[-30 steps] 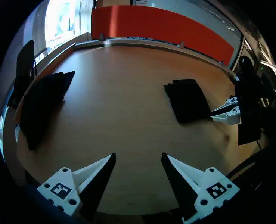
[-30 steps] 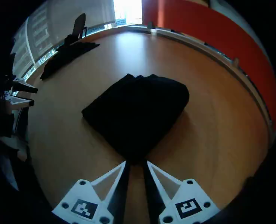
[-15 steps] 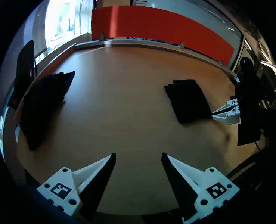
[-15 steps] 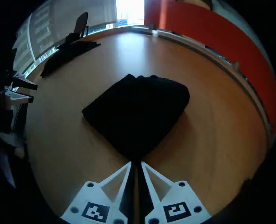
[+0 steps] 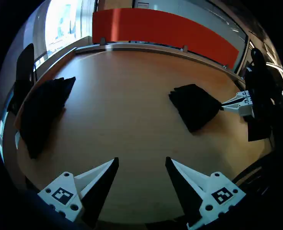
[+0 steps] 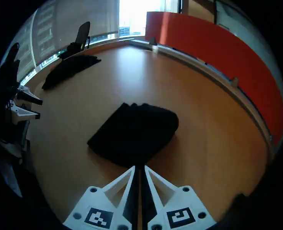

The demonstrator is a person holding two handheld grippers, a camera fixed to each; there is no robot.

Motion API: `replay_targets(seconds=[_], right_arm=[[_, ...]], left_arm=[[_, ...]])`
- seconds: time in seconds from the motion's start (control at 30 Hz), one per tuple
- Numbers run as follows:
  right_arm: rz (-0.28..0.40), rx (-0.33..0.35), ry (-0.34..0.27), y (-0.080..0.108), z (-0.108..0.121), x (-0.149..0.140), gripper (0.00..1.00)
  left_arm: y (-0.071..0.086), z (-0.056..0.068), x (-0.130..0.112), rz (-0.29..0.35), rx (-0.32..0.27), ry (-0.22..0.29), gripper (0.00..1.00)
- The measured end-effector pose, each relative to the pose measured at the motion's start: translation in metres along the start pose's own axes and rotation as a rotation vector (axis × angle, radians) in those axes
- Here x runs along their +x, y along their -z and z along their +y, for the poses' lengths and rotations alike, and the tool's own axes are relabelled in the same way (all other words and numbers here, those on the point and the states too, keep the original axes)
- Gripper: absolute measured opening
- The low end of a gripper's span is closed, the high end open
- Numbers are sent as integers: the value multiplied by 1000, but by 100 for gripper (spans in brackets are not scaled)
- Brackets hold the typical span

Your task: Fold towel

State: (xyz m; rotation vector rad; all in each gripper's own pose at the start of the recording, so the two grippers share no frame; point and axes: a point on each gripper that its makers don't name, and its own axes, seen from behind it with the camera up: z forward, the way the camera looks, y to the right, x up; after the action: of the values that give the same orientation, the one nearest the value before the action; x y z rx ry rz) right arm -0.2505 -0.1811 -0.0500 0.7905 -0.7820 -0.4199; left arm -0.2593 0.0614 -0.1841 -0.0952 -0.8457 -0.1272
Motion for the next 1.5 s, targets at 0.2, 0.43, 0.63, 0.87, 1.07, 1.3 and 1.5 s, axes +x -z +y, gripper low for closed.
replay_targets(seconds=[0.2, 0.43, 0.63, 0.87, 1.07, 1.3, 1.5], right_arm=[[56, -42, 86, 27, 20, 46, 2], [113, -79, 126, 63, 38, 86, 2], [135, -121, 130, 88, 57, 97, 2], [139, -168, 94, 110, 87, 92, 2], [148, -194, 59, 131, 113, 91, 2], [145, -213, 5, 148, 143, 83, 2], [124, -234, -36, 160, 172, 66, 2]], left_arm=[[-3, 9, 13, 23, -18, -15, 90], [-5, 22, 28, 50, -44, -38, 90], [-5, 30, 38, 69, -62, -58, 90], [-4, 36, 41, 75, -77, -73, 90], [-4, 37, 40, 72, -81, -80, 90], [-1, 37, 40, 71, -81, -77, 90], [0, 36, 39, 65, -76, -78, 90]])
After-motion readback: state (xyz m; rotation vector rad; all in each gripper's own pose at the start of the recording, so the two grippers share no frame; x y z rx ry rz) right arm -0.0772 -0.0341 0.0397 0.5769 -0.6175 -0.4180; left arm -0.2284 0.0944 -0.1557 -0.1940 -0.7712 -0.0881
